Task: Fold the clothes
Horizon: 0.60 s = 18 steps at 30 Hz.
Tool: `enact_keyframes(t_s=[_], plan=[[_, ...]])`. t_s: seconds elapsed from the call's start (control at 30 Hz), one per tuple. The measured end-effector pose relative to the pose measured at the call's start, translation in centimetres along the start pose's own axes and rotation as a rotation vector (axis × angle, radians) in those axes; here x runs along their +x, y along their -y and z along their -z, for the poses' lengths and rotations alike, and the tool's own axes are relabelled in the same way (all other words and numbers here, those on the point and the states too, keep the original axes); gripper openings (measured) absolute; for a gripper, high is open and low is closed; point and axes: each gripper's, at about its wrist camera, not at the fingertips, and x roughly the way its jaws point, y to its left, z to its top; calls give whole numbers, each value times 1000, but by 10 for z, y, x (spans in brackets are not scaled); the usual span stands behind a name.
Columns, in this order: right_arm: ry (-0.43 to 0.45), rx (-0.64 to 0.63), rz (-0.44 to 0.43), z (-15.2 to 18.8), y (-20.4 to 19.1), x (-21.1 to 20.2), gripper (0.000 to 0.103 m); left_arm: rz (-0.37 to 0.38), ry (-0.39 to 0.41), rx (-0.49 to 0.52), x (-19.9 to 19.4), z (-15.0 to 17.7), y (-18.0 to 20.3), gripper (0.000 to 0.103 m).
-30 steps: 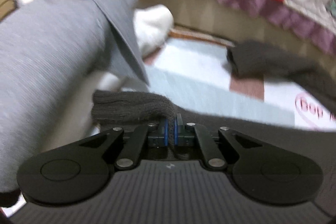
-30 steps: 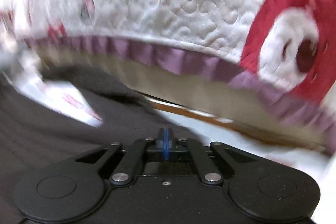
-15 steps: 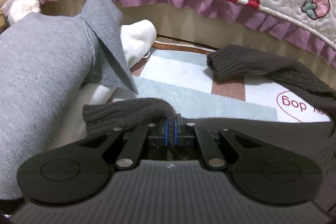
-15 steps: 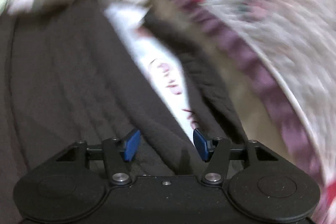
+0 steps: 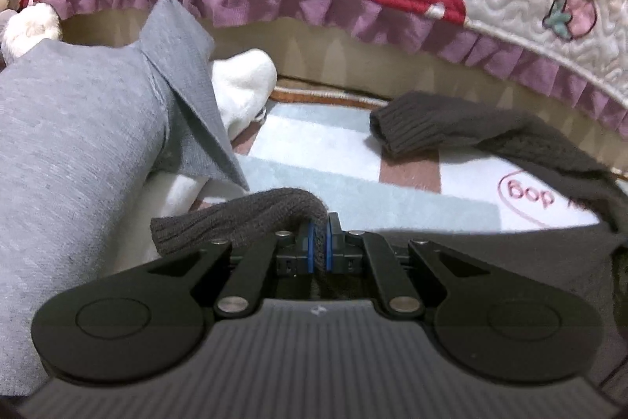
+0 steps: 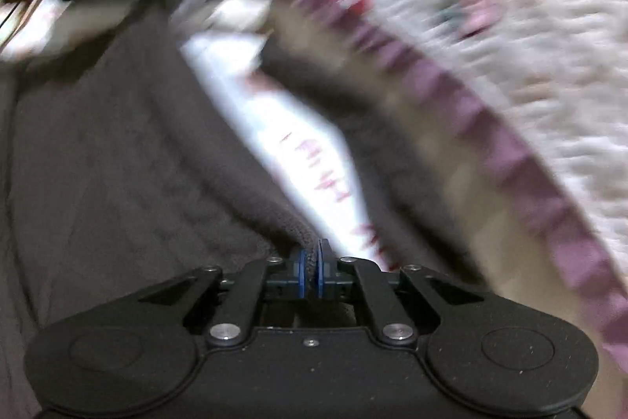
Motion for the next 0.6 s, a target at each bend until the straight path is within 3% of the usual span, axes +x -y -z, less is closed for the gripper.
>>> enact_keyframes(t_s=[0.2, 0.27, 0.33, 0.4, 0.5, 0.57, 0.6], plan=[[75, 257, 97, -23, 48, 9, 6, -38, 86, -39, 2, -34, 1, 4], [-12, 370, 60, -28, 64, 35, 9, -93, 91, -49, 19, -42, 6, 5], [-73, 403, 110, -26, 73, 63, 22, -180, 73, -50, 44, -45, 13, 7], [-100, 401, 191, -20, 77, 73, 23, -201, 48, -60, 63, -35, 20, 12], [-79, 560, 191, 1, 96, 40, 39, -179, 69, 18, 61, -12, 36, 17], [-42, 673, 154, 26, 108, -5, 42, -174, 98, 190, 49, 2, 53, 24], [-26, 721, 137, 40, 114, -28, 48, -161, 104, 232, 41, 7, 58, 31]])
